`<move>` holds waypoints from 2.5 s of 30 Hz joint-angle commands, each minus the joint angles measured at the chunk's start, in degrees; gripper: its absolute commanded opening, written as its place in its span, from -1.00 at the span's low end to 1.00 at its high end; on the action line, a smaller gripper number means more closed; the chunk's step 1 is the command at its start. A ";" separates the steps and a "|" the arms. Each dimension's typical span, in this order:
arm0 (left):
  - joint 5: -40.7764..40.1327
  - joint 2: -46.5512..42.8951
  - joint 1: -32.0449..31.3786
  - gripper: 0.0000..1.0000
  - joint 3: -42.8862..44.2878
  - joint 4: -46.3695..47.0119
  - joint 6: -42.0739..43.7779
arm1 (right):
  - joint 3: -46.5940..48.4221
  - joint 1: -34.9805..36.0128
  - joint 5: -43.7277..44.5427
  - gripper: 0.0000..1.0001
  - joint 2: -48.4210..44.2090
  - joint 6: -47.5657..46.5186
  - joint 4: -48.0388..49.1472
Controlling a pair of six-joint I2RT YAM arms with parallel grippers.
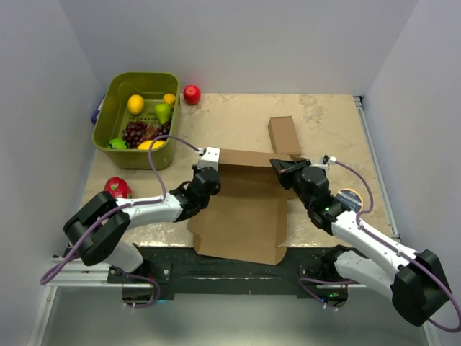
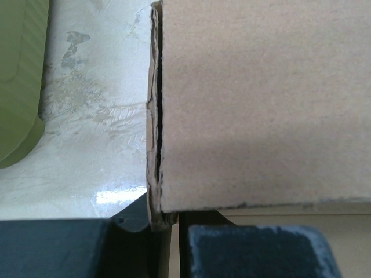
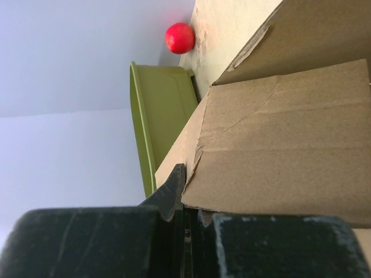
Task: Fold the paper box
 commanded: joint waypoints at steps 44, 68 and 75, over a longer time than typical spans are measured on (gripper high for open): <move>23.93 -9.12 11.96 -1.00 6.69 -23.34 7.17 | 5.70 -0.70 10.32 0.62 -12.35 -48.44 -28.55; 5.92 -9.21 11.52 -1.00 8.18 -28.17 2.34 | 4.55 -0.70 14.71 -1.00 -13.58 -50.03 -28.11; -4.71 -8.77 8.44 -1.00 8.62 -30.36 1.11 | 4.99 -0.70 14.98 -1.00 -13.49 -50.03 -28.20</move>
